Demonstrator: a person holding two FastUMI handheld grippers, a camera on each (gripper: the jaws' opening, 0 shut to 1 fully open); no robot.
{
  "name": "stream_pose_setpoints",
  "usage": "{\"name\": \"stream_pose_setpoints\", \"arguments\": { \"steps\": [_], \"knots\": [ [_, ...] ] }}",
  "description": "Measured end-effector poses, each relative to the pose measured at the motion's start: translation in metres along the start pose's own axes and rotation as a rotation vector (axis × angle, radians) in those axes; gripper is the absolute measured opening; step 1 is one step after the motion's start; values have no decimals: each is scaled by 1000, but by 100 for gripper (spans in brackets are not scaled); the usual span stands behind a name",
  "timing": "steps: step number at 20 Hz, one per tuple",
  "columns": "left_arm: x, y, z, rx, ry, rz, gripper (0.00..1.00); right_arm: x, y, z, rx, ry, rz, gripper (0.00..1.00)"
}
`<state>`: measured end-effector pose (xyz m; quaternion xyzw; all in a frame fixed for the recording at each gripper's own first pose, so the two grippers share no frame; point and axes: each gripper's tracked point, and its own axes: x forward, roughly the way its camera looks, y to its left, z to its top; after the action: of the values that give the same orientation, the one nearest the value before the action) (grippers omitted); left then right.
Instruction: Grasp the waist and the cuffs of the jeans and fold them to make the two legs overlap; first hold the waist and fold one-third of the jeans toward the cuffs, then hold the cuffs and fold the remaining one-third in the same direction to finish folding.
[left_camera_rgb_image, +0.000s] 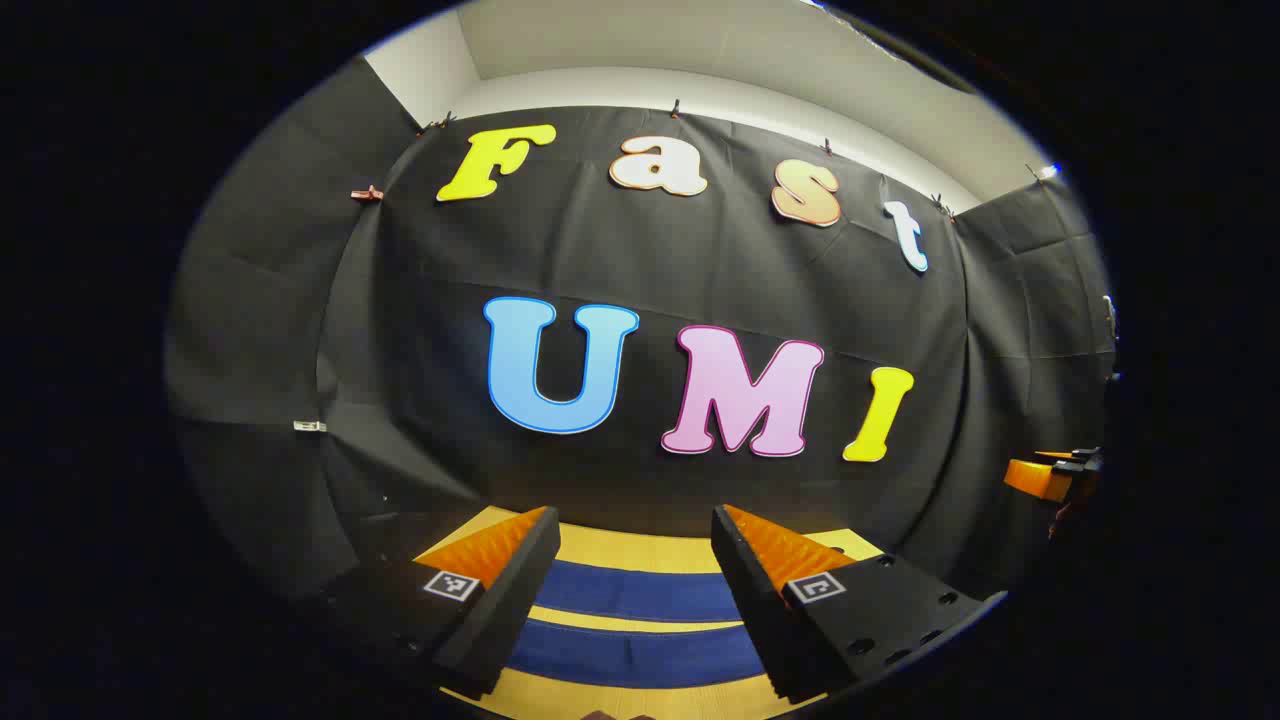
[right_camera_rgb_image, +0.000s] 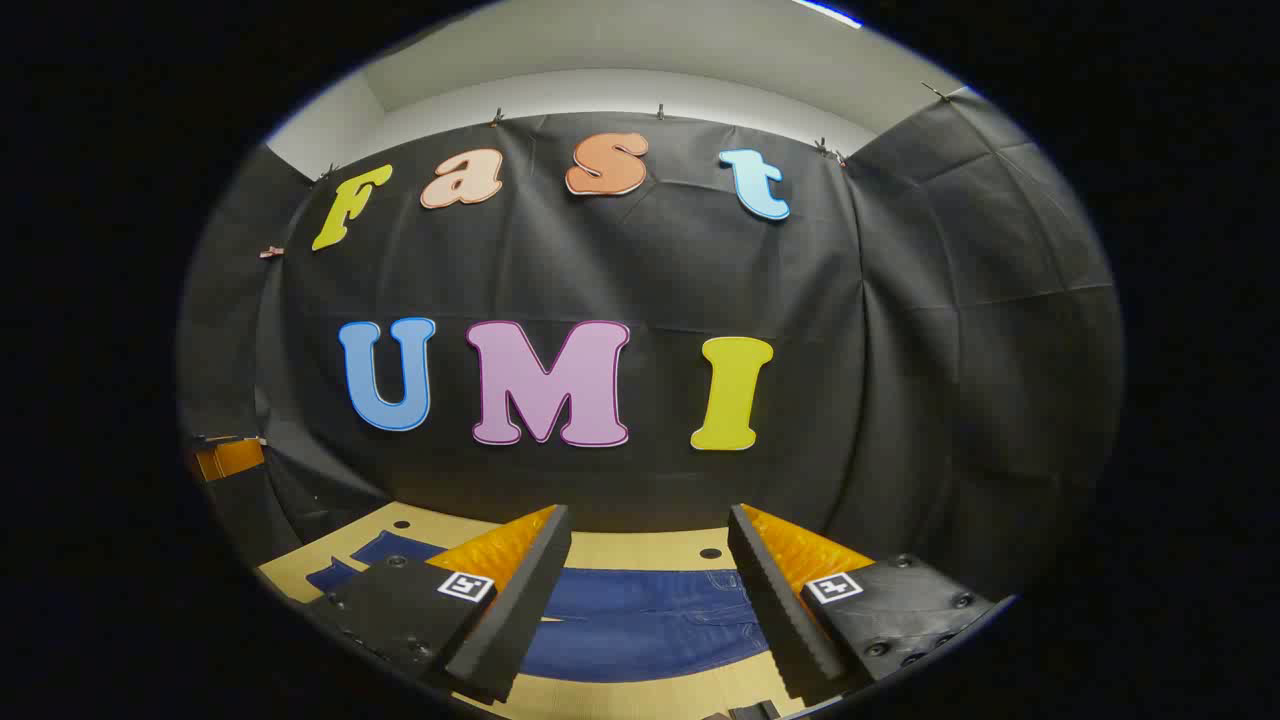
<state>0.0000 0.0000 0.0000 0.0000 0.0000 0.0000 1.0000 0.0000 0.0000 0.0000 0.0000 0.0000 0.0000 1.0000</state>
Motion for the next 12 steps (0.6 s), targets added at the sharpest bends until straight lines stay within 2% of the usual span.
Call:
{"name": "stream_pose_setpoints", "arguments": {
  "steps": [12],
  "knots": [
    [-11,8,1,9,9,16,96,-6,3,6,-42,-17,5,97]
  ]
}}
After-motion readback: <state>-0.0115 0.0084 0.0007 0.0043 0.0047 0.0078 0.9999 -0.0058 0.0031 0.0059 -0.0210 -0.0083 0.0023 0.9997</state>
